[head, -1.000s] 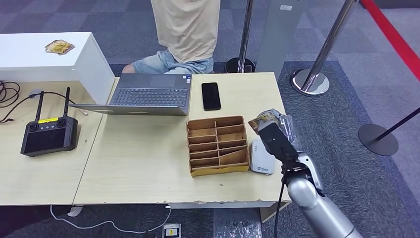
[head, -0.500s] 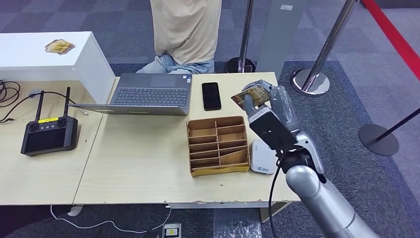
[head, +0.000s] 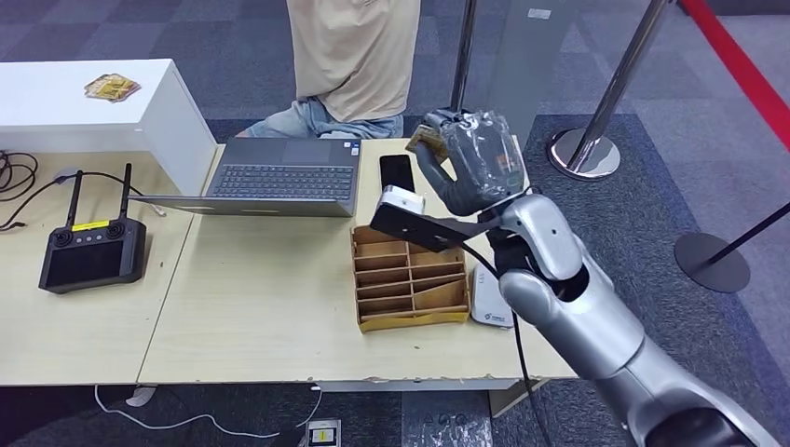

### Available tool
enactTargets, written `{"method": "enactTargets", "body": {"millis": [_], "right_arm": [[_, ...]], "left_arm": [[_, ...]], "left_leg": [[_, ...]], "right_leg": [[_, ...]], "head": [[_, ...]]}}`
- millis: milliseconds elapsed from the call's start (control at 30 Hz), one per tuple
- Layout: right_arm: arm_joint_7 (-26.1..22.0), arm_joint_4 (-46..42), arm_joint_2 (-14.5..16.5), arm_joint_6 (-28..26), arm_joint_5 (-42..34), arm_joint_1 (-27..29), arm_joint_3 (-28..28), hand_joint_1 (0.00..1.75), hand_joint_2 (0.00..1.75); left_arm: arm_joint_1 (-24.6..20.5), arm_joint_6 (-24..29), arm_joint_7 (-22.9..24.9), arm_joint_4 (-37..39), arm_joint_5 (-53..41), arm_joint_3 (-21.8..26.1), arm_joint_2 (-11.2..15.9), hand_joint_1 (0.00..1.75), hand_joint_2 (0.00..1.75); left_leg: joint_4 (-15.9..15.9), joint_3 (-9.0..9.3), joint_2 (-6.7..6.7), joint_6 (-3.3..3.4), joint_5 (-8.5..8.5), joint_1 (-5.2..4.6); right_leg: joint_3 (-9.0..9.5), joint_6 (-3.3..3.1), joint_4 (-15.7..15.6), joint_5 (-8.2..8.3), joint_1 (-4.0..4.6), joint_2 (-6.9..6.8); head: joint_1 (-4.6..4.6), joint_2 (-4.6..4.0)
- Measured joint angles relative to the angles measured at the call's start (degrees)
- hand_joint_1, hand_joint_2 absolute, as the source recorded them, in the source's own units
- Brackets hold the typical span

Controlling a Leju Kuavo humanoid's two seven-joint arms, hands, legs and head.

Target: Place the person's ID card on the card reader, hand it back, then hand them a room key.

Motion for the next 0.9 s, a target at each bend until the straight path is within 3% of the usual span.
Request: {"method": "enactTargets", "body": {"millis": [167, 333, 667, 900], "right_arm": [[-1.25, 8.66, -0.01, 0.48, 14.40, -5.41, 3.65, 1.75, 1.75], [-2.42, 16.51, -0.12, -0.65, 20.57, -8.52, 6.84, 1.75, 1.75], [-2.22, 24.27, -1.38, -4.71, 24.47, -9.62, 10.04, 1.75, 1.75], [-3.57, 25.86, -3.06, -2.66, 25.43, -10.75, 11.21, 1.75, 1.75]], "left_arm": [[-0.24, -0.05, 0.37, 0.00, -0.03, 0.00, -0.09, 0.00, 1.75], [-0.03, 0.07, 0.36, 0.00, 0.11, 0.00, -0.08, 0.00, 1.75], [0.61, 0.37, -0.16, 0.07, 0.44, 0.00, -0.04, 0.00, 1.75], [0.38, 0.69, -0.90, 0.15, 1.03, 0.00, -0.04, 0.00, 1.75]], "left_leg": [[0.00, -0.04, -0.01, 0.00, -0.01, -0.02], [0.01, -0.05, -0.03, 0.00, -0.01, -0.02], [0.01, -0.04, 0.00, 0.00, -0.01, -0.01], [0.02, -0.04, -0.01, 0.00, -0.01, -0.01]], "right_leg": [[-0.02, 0.00, -0.01, 0.00, 0.00, -0.02], [-0.05, 0.01, -0.02, -0.01, -0.01, -0.02], [-0.08, 0.01, -0.03, -0.01, -0.01, -0.01], [-0.09, 0.01, -0.02, -0.01, -0.01, -0.01]], "head": [[0.00, 0.00], [0.00, 0.00], [0.00, 0.00], [0.01, 0.00]]}}
